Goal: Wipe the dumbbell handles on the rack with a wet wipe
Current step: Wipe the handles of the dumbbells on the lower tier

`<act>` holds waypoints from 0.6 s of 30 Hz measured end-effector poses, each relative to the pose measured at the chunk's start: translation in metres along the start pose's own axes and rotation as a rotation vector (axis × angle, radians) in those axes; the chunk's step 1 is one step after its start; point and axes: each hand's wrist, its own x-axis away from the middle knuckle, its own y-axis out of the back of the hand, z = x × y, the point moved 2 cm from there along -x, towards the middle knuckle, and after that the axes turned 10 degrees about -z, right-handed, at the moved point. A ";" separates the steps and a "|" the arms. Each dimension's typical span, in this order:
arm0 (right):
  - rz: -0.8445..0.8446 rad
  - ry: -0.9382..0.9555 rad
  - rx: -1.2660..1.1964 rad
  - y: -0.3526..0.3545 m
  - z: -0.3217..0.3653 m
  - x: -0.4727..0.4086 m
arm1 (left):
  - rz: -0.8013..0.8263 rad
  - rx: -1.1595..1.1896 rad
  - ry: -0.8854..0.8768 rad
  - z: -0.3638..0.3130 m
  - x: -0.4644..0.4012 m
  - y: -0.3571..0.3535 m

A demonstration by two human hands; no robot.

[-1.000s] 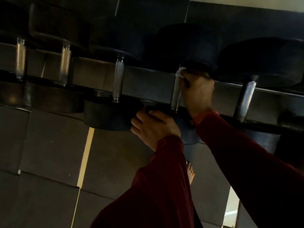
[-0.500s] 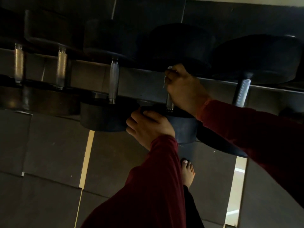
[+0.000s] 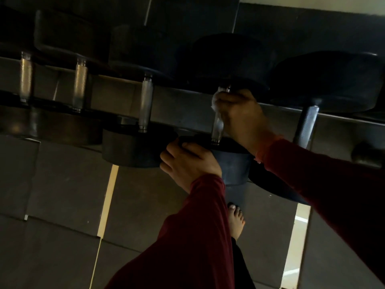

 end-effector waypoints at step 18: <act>0.283 -1.423 -0.970 0.009 -0.006 0.026 | -0.008 -0.009 -0.012 -0.001 -0.001 0.000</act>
